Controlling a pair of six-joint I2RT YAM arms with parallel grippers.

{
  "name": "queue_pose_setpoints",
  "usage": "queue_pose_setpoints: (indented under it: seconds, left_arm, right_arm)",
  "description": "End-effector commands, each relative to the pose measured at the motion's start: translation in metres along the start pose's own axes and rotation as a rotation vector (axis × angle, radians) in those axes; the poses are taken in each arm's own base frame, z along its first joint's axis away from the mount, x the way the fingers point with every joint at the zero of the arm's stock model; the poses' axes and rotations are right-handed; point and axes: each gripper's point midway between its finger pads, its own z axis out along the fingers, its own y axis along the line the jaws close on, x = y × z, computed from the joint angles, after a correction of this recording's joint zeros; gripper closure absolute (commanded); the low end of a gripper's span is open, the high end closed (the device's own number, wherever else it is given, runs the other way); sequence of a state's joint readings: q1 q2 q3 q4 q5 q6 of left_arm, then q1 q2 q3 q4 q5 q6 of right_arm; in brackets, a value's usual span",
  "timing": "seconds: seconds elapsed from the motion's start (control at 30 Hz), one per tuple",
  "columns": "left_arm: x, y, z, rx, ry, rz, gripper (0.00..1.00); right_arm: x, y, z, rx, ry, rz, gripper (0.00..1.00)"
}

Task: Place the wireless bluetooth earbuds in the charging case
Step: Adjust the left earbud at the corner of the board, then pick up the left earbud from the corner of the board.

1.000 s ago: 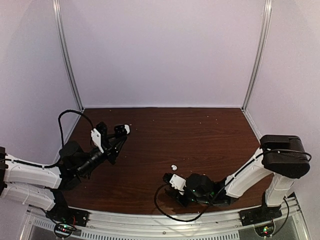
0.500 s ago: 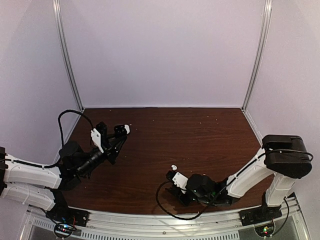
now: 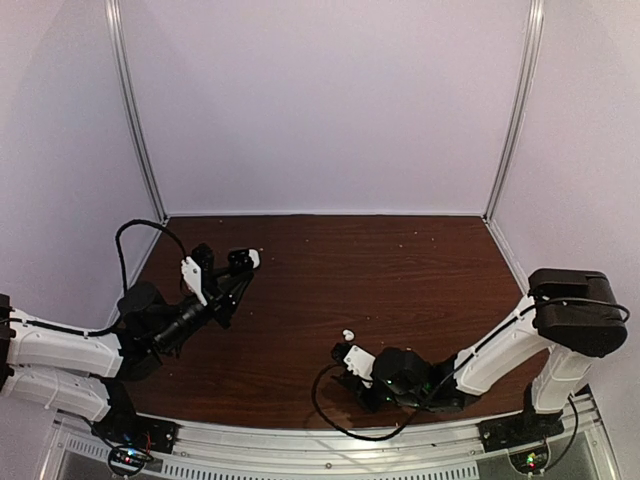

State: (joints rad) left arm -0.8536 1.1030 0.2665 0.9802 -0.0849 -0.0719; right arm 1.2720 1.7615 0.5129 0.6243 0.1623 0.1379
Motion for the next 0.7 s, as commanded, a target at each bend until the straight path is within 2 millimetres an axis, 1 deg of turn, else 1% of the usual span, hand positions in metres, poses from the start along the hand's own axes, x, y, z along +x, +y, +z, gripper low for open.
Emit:
queue_pose_setpoints:
  seconds: [0.0,0.17,0.23,0.27,0.3,0.33,0.4,0.5,0.67]
  left_arm:
    - [-0.012,0.0,0.0,0.008,-0.049,0.012,0.96]
    - [-0.005,-0.007,0.002,0.048,-0.022,0.029,0.96]
    - [0.002,-0.01,0.004,0.065,0.003,0.038,0.96]
    - [0.004,-0.011,0.004,0.071,0.009,0.039,0.96]
    - [0.005,-0.012,0.004,0.076,0.012,0.039,0.96]
    - [0.006,-0.013,0.004,0.079,0.012,0.035,0.97]
    - [0.006,-0.013,0.002,0.079,0.006,0.027,0.97]
    - [0.005,-0.013,0.001,0.078,-0.007,0.024,0.96]
    - [-0.001,-0.012,0.0,0.072,-0.027,0.027,0.97]
  right_arm:
    - [0.018,-0.003,-0.01,0.003,0.113,-0.06,0.79]
    - [-0.025,0.001,-0.026,-0.022,0.081,-0.105,0.82]
    - [-0.037,-0.001,-0.033,-0.02,0.088,-0.124,0.82]
    - [-0.041,-0.003,-0.035,-0.02,0.091,-0.131,0.82]
    - [-0.044,-0.005,-0.037,-0.021,0.094,-0.134,0.77]
    - [-0.045,-0.006,-0.039,-0.029,0.099,-0.131,0.73]
    - [-0.044,-0.007,-0.041,-0.047,0.089,-0.12,0.7]
    - [-0.038,-0.004,-0.04,-0.088,0.053,-0.087,0.7]
    - [-0.016,0.002,-0.028,-0.115,0.052,-0.03,0.7]
